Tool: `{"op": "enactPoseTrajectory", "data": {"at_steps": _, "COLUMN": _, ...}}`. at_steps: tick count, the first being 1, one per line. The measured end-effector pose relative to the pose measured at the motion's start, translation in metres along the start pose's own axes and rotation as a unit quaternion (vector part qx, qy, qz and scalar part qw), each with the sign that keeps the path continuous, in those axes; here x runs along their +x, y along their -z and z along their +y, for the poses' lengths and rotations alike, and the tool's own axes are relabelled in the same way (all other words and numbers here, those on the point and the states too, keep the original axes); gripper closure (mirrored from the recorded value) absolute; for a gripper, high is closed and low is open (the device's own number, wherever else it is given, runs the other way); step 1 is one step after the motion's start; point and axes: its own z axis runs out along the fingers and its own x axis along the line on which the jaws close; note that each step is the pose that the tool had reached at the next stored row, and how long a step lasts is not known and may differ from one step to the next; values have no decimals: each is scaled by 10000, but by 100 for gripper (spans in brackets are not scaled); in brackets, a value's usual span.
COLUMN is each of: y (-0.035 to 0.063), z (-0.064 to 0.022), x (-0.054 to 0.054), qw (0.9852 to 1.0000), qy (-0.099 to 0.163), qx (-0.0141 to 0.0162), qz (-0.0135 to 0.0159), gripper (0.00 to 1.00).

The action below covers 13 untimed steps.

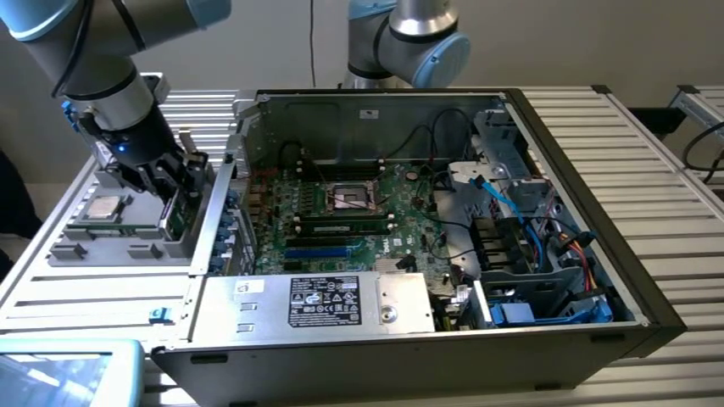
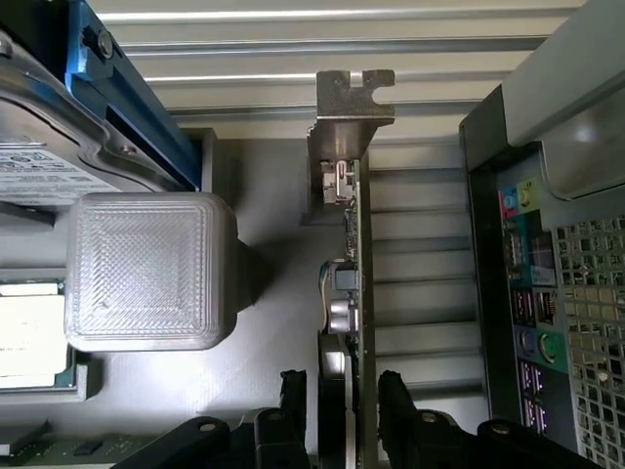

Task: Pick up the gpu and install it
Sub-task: 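Pick up the gpu and move the gpu toward the slot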

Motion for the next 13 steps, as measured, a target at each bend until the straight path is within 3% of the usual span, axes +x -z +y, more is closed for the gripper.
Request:
{"op": "enactPoseTrajectory", "data": {"at_steps": 8, "y": -19, "z": 0, "x": 2, "qw": 10000, "qy": 0, "qx": 0, "qz": 0, "gripper": 56}}
{"op": "enactPoseTrajectory", "data": {"at_steps": 11, "y": -19, "z": 0, "x": 2, "qw": 10000, "qy": -1, "qx": 0, "qz": 1, "gripper": 71}}
{"op": "enactPoseTrajectory", "data": {"at_steps": 13, "y": -20, "z": 0, "x": 2, "qw": 10000, "qy": 0, "qx": 0, "qz": 0, "gripper": 71}}
